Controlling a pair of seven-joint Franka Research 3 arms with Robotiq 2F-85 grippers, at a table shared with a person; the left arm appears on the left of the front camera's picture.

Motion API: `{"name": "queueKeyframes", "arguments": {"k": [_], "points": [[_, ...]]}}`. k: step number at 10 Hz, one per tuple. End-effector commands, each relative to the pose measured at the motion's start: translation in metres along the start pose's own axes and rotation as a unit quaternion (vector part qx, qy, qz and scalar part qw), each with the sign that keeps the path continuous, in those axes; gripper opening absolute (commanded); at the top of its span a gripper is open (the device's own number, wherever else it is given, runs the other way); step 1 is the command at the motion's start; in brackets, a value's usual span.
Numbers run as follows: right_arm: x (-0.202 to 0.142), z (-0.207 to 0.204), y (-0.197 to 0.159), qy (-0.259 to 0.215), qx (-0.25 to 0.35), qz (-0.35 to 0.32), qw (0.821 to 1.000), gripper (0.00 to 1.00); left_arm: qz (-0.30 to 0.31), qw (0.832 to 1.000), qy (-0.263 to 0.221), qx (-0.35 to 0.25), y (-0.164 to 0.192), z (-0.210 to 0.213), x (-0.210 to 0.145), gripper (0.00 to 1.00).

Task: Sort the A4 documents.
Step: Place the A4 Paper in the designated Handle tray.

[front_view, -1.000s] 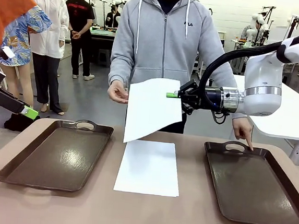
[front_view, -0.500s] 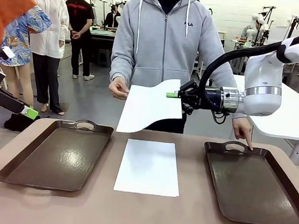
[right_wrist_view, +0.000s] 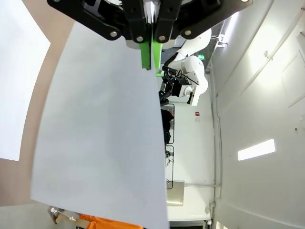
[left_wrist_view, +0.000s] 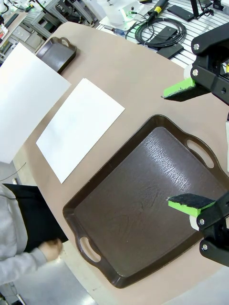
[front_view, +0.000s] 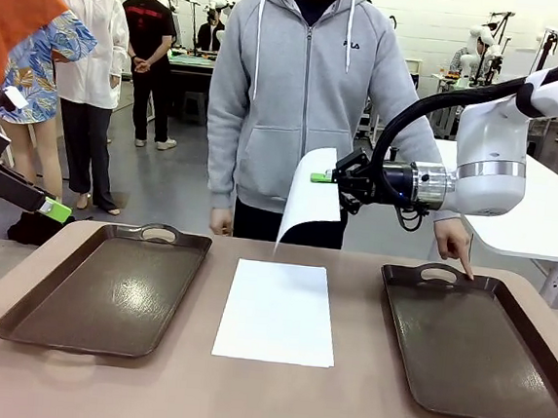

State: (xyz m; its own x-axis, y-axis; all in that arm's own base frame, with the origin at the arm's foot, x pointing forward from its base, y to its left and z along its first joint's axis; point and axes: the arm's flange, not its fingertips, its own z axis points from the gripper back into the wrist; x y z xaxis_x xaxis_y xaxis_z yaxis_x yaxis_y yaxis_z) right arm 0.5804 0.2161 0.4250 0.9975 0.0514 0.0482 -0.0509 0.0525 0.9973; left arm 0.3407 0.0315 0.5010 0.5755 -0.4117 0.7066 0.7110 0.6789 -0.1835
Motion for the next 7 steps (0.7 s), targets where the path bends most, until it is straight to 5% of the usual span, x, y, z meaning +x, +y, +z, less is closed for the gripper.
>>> {"name": "queueKeyframes", "arguments": {"k": [1,7], "points": [[-0.029,0.011,0.029,-0.006,-0.062,0.017,0.998,0.01,-0.004,1.0,-0.007,-0.007,0.001,0.0,0.0,1.0],[-0.087,0.102,0.073,-0.003,-0.132,-0.025,0.991,0.01,-0.004,1.0,-0.007,-0.007,0.001,0.0,0.0,1.0]]}}
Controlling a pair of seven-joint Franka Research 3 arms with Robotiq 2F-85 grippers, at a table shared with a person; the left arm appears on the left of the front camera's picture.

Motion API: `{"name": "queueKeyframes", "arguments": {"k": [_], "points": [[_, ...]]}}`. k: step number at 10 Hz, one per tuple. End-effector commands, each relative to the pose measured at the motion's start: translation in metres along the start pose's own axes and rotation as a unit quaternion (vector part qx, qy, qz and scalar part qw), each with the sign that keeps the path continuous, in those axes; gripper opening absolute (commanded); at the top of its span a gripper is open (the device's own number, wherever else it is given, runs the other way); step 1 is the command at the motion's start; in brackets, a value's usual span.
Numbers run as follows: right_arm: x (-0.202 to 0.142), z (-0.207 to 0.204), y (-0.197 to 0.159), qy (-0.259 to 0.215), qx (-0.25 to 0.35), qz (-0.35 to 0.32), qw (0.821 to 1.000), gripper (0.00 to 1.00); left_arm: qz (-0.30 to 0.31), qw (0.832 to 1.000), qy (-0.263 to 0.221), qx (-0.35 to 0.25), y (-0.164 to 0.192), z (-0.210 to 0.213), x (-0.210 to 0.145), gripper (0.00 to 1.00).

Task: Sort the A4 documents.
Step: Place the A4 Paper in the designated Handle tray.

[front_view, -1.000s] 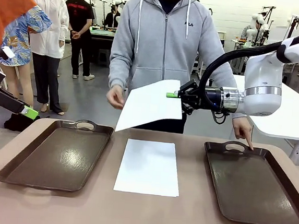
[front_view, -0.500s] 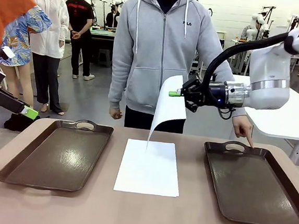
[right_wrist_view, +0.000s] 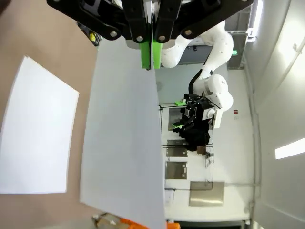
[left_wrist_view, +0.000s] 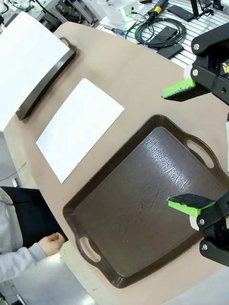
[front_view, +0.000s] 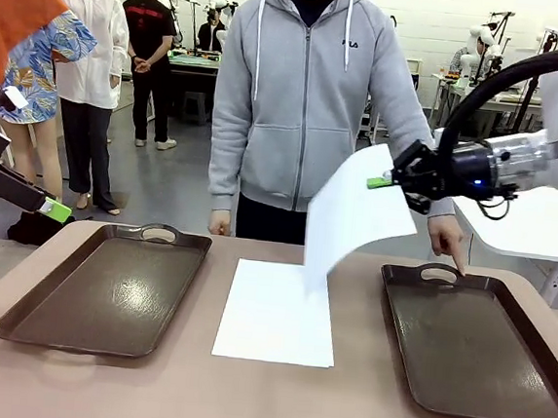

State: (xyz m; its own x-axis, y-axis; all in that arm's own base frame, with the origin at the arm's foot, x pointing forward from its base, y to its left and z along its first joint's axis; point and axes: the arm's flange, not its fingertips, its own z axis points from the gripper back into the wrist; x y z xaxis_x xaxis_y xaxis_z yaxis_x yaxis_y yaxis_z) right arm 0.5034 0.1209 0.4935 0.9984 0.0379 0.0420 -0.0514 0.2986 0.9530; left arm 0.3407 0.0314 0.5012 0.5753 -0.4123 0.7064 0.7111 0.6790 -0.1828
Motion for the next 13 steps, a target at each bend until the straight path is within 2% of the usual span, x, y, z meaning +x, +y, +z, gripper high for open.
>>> {"name": "queueKeyframes", "arguments": {"k": [1,3,4,5,7,10,13], "points": [[-0.018,0.023,0.005,0.002,-0.032,-0.04,0.999,0.01,-0.003,1.0,-0.007,-0.007,0.001,0.0,0.0,1.0],[-0.032,0.046,-0.001,0.036,-0.058,-0.078,0.995,0.01,-0.003,1.0,-0.007,-0.007,0.001,0.0,0.0,1.0],[-0.053,0.082,-0.034,0.071,-0.045,-0.102,0.991,0.01,-0.003,1.0,-0.007,-0.007,0.001,0.0,0.0,1.0],[-0.054,0.083,-0.036,0.071,-0.047,-0.102,0.991,0.01,-0.003,1.0,-0.007,-0.007,0.001,0.0,0.0,1.0],[-0.067,0.097,-0.062,0.081,-0.068,-0.115,0.988,0.01,-0.003,1.0,-0.007,-0.007,0.001,0.0,0.0,1.0],[-0.072,0.111,-0.081,0.03,-0.089,-0.074,0.993,0.01,-0.003,1.0,-0.007,-0.007,0.001,0.0,0.0,1.0],[-0.068,0.112,-0.093,-0.03,-0.147,-0.026,0.988,0.01,-0.003,1.0,-0.007,-0.007,0.001,0.0,0.0,1.0]]}}
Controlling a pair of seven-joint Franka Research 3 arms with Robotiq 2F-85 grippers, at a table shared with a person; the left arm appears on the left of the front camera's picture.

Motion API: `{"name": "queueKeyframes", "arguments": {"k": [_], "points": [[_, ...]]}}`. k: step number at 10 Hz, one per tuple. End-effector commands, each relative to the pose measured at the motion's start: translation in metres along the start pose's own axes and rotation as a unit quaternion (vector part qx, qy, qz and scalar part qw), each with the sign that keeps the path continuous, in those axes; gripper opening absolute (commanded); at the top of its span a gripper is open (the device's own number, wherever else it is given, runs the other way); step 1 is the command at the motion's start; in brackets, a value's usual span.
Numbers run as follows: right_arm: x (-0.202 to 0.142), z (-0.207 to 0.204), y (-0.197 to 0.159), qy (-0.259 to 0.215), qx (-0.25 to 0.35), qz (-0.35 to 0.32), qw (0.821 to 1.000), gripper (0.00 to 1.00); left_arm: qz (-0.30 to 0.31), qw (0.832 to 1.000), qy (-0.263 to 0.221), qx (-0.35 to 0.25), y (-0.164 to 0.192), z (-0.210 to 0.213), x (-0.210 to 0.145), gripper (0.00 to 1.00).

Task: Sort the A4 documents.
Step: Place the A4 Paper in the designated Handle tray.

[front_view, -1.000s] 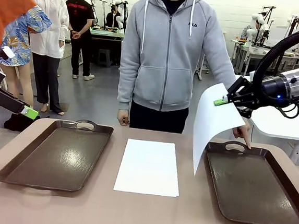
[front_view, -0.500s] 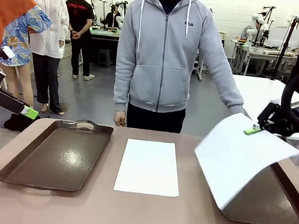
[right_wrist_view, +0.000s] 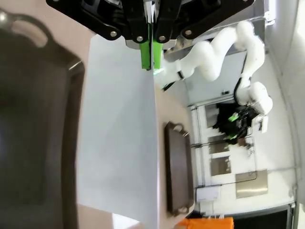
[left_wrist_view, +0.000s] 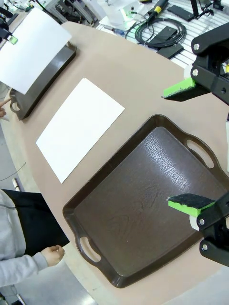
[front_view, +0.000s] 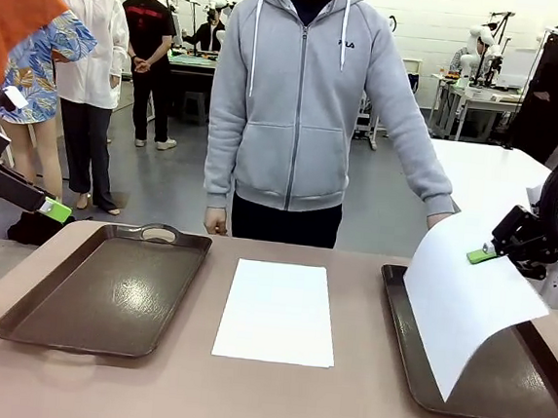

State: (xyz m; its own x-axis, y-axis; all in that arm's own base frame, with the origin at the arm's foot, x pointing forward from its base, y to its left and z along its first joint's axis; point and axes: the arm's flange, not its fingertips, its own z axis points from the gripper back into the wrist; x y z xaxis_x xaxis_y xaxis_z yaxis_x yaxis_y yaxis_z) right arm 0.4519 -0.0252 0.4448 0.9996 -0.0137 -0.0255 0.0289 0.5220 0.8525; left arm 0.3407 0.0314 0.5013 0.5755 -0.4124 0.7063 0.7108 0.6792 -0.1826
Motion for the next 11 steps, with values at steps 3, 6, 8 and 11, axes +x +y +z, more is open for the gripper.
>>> {"name": "queueKeyframes", "arguments": {"k": [3,6,8,11], "points": [[0.001,-0.013,-0.01,-0.042,-0.025,0.032,0.998,0.01,-0.003,1.0,-0.008,-0.007,0.002,0.0,-0.001,1.0],[0.01,-0.008,-0.019,-0.048,-0.042,0.032,0.997,0.01,-0.003,1.0,-0.008,-0.007,0.002,0.0,-0.001,1.0],[0.018,-0.001,-0.021,-0.043,-0.07,0.029,0.996,0.01,-0.003,1.0,-0.008,-0.007,0.002,0.0,-0.001,1.0],[0.033,0.007,-0.027,-0.024,-0.097,0.003,0.995,0.01,-0.003,1.0,-0.008,-0.007,0.002,0.0,-0.001,1.0]]}}
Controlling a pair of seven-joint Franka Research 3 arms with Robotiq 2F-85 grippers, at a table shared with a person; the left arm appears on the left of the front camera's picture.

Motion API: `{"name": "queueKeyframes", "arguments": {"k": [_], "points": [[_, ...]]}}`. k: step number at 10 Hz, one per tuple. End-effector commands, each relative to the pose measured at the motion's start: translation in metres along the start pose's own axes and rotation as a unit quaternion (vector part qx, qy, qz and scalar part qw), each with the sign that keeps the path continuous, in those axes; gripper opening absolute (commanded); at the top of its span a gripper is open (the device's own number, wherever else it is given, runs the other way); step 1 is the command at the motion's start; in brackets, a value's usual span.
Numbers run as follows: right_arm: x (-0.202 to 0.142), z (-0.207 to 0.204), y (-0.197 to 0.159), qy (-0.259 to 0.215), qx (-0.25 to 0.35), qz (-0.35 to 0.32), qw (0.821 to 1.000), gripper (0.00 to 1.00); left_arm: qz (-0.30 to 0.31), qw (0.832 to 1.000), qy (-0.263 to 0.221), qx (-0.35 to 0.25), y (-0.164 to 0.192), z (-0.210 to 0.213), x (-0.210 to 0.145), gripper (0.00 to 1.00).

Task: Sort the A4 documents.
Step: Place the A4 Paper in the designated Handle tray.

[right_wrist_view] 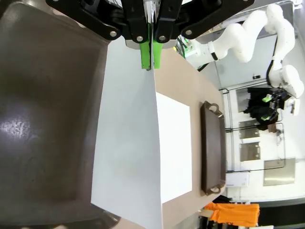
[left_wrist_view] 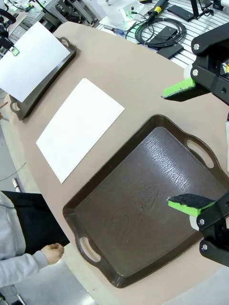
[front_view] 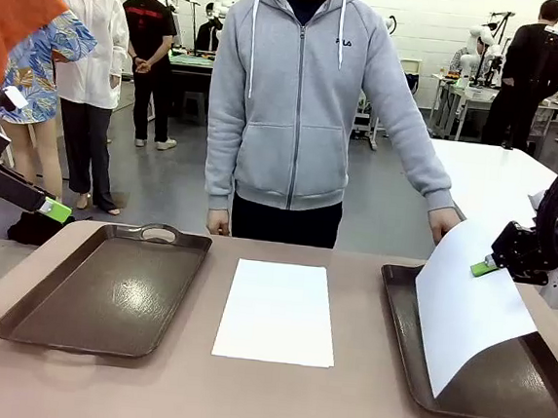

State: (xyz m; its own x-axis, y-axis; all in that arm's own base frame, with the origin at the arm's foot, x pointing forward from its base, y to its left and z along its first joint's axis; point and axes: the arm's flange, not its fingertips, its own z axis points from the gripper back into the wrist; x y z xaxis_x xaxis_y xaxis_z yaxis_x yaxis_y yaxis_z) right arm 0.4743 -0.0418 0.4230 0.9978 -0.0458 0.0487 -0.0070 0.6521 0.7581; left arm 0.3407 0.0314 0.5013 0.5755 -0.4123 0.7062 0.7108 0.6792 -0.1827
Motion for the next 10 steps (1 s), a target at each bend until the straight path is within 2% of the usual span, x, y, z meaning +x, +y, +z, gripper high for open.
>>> {"name": "queueKeyframes", "arguments": {"k": [1,5,10], "points": [[0.017,0.003,-0.005,0.022,-0.03,-0.026,0.999,0.01,-0.003,1.0,-0.008,-0.007,0.002,0.0,-0.001,1.0],[0.036,-0.006,-0.013,0.048,-0.052,-0.045,0.996,0.01,-0.003,1.0,-0.008,-0.007,0.002,0.0,-0.001,1.0],[0.036,-0.009,-0.023,0.049,-0.142,-0.07,0.986,0.01,-0.003,1.0,-0.008,-0.007,0.002,0.0,-0.001,1.0]]}}
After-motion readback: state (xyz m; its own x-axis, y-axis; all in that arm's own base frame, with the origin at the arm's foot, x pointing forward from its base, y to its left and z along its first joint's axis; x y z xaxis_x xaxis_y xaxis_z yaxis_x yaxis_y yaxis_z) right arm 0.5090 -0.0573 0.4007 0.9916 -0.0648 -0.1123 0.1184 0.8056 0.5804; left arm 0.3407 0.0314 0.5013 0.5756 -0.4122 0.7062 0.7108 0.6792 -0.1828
